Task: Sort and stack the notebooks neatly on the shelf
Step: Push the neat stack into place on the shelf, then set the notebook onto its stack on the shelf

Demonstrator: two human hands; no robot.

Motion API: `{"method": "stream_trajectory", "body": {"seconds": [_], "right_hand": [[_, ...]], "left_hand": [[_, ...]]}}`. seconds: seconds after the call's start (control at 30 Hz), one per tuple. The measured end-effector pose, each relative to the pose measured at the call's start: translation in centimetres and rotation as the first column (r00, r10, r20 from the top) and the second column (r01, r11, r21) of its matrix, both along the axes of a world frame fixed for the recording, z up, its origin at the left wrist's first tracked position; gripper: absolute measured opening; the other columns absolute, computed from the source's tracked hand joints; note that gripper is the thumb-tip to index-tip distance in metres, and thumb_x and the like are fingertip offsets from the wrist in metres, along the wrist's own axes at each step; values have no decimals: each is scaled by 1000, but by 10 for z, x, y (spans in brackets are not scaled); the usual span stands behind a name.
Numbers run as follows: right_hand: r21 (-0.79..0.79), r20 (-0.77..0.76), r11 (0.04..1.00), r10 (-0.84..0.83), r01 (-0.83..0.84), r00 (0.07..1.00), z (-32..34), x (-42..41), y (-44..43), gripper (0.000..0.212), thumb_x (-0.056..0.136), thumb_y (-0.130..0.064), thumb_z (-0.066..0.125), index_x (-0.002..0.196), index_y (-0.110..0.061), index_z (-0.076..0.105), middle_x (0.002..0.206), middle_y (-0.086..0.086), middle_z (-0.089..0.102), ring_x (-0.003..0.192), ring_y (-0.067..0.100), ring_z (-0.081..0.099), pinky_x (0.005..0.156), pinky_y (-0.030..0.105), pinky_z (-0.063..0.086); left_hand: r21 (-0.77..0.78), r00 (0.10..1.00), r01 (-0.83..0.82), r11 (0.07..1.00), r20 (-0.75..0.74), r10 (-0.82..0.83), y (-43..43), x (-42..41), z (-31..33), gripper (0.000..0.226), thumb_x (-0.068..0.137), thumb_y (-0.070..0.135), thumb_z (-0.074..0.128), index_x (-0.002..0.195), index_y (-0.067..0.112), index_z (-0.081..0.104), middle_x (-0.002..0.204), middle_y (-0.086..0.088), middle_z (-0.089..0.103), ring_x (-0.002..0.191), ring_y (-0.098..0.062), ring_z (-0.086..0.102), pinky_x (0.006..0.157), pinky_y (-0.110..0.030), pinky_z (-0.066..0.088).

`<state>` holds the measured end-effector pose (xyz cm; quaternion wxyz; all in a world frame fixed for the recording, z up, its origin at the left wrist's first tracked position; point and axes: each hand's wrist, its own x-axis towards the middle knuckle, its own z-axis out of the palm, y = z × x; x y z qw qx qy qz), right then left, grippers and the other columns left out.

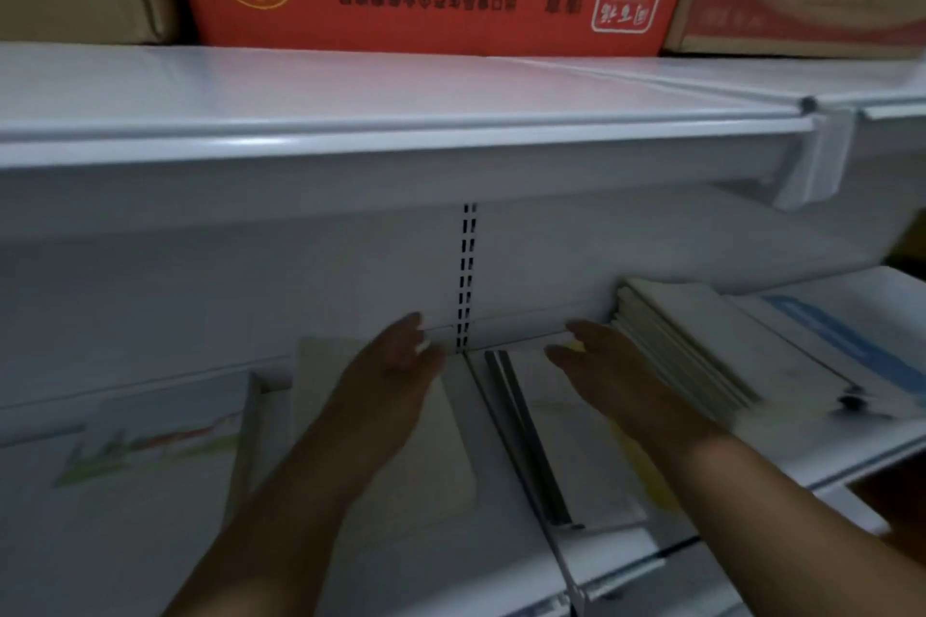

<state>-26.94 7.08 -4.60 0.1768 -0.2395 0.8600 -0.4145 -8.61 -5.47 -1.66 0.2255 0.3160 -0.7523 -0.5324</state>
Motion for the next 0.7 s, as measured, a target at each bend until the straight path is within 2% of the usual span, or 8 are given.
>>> {"method": "stream_trajectory", "body": {"seconds": [0.07, 0.13, 0.23, 0.3, 0.47, 0.53, 0.6, 0.7], "right_hand": [[81, 31, 997, -7, 4, 999, -5, -14, 23, 70, 88, -39, 58, 146, -16, 27, 153, 6, 28, 136, 24, 35, 114, 38, 31], [180, 98, 982, 32, -49, 995, -8, -23, 42, 71, 88, -41, 57, 146, -16, 25, 152, 4, 28, 135, 26, 37, 110, 36, 34], [344, 92, 923, 147, -169, 985, -11, -32, 64, 63, 90, -40, 52, 143, -14, 31, 147, 8, 36, 130, 26, 42, 105, 33, 38], [365, 82, 914, 157, -176, 984, -12, -37, 72, 58, 88, -39, 54, 138, -13, 37, 142, 9, 43, 124, 25, 48, 102, 35, 42], [140, 269, 970, 157, -200, 950, -22, -55, 78, 73, 83, -25, 65, 145, -14, 27, 142, 7, 41, 124, 23, 48, 101, 32, 44], [63, 305, 981, 157, -184, 939, -26, -63, 80, 60, 80, -15, 66, 135, -12, 41, 113, 6, 55, 101, 20, 59, 89, 27, 52], [64, 290, 972, 200, -228, 936, -30, -62, 81, 42, 81, -8, 62, 119, -14, 46, 102, 3, 54, 82, 12, 55, 68, 13, 51], [21, 243, 977, 199, -211, 949, -41, -59, 82, 60, 76, -6, 58, 133, -16, 41, 118, 6, 58, 99, 20, 59, 82, 26, 53]], "left_hand": [[113, 977, 202, 973, 39, -208, 43, -21, -14, 50, 92, 28, 54, 138, 29, 37, 131, 12, 45, 119, -3, 42, 97, -13, 27], [222, 938, 305, 926, 96, -332, 68, -39, -43, 58, 83, 40, 61, 133, 41, 31, 132, 19, 43, 124, -3, 41, 106, -20, 28], [165, 920, 199, 966, 309, -243, 81, -58, -74, 87, 63, 54, 52, 143, 30, 26, 142, 4, 45, 129, -18, 44, 110, -34, 35], [67, 902, 105, 992, 414, -123, 82, -72, -83, 91, 70, 55, 50, 148, 26, 12, 146, -2, 41, 132, -24, 40, 110, -34, 35], [206, 904, -45, 977, 424, -47, 93, -105, -74, 95, 80, 56, 53, 148, 24, -6, 157, -3, 15, 142, -25, 20, 116, -36, 24], [316, 951, -110, 942, 309, 8, 93, -109, -74, 99, 77, 51, 61, 149, 20, 0, 156, -3, 18, 140, -23, 27, 115, -33, 26], [439, 975, -163, 883, 208, 77, 93, -110, -71, 93, 74, 44, 69, 148, 16, 19, 144, -5, 40, 125, -23, 46, 104, -28, 39], [480, 972, -227, 847, 171, 163, 87, -105, -62, 30, 82, 27, 68, 106, 9, 63, 99, -8, 64, 88, -21, 60, 78, -21, 54]]}}
